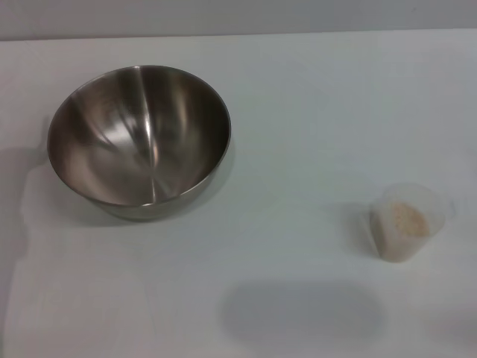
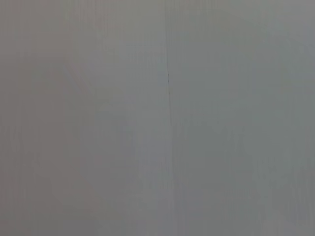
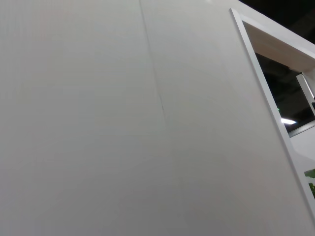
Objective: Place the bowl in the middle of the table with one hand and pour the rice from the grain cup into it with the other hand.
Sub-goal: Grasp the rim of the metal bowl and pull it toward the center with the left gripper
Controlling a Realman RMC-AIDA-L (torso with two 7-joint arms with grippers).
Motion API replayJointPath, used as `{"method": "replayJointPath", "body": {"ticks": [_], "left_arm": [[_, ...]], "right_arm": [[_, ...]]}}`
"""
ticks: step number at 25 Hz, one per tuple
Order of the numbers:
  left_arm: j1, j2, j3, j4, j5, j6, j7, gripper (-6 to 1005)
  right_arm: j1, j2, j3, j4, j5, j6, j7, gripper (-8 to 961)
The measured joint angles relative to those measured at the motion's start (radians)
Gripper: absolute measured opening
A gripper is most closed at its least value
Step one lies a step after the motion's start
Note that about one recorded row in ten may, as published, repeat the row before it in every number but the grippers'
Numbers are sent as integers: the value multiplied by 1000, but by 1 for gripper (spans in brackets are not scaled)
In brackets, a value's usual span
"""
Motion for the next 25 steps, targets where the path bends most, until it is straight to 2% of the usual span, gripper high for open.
{"method": "replayJointPath", "body": {"ticks": [15, 20, 25], "left_arm": [[9, 7, 24, 10, 8, 4, -61, 841], [30, 11, 37, 10, 8, 5, -58, 841], [53, 26, 47, -26, 78, -1, -123, 841]], "right_arm": [[0, 0, -1, 0, 0, -4, 0, 829], [-5, 0, -1, 0, 0, -3, 0, 829], [-7, -1, -2, 0, 0, -1, 0, 828]]}}
